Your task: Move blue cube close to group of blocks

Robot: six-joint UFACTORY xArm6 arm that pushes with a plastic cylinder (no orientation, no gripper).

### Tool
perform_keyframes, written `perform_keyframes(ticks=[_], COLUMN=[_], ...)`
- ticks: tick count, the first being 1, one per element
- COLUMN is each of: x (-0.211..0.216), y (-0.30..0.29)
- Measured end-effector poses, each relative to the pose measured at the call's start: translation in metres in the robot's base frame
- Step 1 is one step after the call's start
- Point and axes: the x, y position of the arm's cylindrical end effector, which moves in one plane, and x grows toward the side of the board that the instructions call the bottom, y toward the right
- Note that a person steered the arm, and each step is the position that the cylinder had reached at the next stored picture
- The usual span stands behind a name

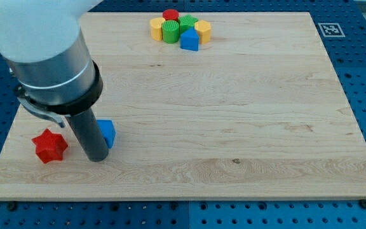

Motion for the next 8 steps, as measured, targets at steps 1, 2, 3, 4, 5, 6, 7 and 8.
perform_keyframes(ticks=[1, 2, 3, 4, 5, 6, 7, 8], x=[-0.017, -0.03, -0.045, -0.067, -0.093, -0.102, -0.126, -0.148], y=[-0.008, -0.008, -0.008, -0.006, 0.016, 0.053, 0.074, 0.083])
